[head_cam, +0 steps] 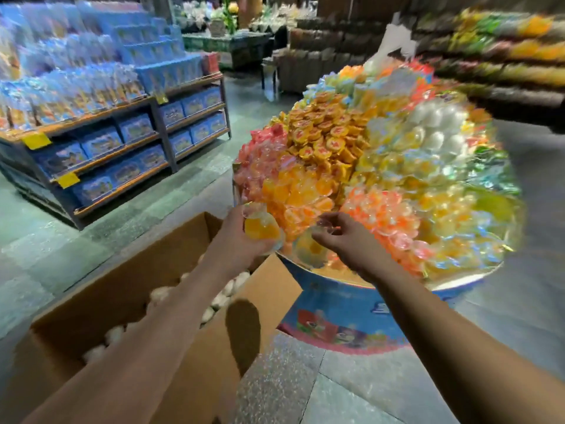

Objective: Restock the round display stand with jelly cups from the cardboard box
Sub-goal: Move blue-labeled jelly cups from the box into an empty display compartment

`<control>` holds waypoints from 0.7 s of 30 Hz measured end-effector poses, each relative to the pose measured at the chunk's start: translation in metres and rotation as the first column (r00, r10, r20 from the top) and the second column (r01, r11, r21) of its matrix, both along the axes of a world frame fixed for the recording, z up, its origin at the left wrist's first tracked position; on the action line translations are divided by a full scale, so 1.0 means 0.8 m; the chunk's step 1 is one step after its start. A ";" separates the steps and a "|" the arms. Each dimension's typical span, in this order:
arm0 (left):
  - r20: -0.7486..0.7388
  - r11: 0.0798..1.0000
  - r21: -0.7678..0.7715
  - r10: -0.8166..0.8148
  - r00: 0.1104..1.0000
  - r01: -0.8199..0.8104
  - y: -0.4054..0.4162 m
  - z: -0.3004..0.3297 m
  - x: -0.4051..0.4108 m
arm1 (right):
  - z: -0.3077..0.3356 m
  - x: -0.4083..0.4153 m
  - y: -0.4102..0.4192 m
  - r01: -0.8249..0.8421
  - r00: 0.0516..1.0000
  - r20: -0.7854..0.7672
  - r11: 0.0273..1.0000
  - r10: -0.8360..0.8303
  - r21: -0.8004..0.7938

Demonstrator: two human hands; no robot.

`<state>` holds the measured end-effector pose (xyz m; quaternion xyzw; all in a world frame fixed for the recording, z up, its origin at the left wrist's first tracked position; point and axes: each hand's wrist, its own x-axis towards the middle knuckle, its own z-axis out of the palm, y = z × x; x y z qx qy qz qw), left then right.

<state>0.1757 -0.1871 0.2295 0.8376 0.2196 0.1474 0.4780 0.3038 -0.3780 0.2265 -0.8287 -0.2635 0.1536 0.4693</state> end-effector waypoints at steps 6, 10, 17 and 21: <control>-0.014 0.975 0.061 -0.211 0.977 0.212 -0.167 0.003 0.099 | 0.001 0.053 -0.189 0.205 0.978 0.036 0.979 -0.204 -0.014; -0.027 0.951 0.042 -0.304 0.952 0.305 -0.306 -0.012 0.159 | -0.016 0.082 -0.338 0.322 0.947 0.010 0.946 -0.322 -0.030; -0.066 0.881 0.039 -0.469 0.881 0.472 -0.527 -0.042 0.241 | -0.043 0.125 -0.564 0.439 0.897 0.022 0.886 -0.441 -0.147; -0.140 0.866 0.107 -0.474 0.869 0.489 -0.590 -0.056 0.277 | -0.050 0.148 -0.638 0.460 0.886 0.021 0.870 -0.464 -0.176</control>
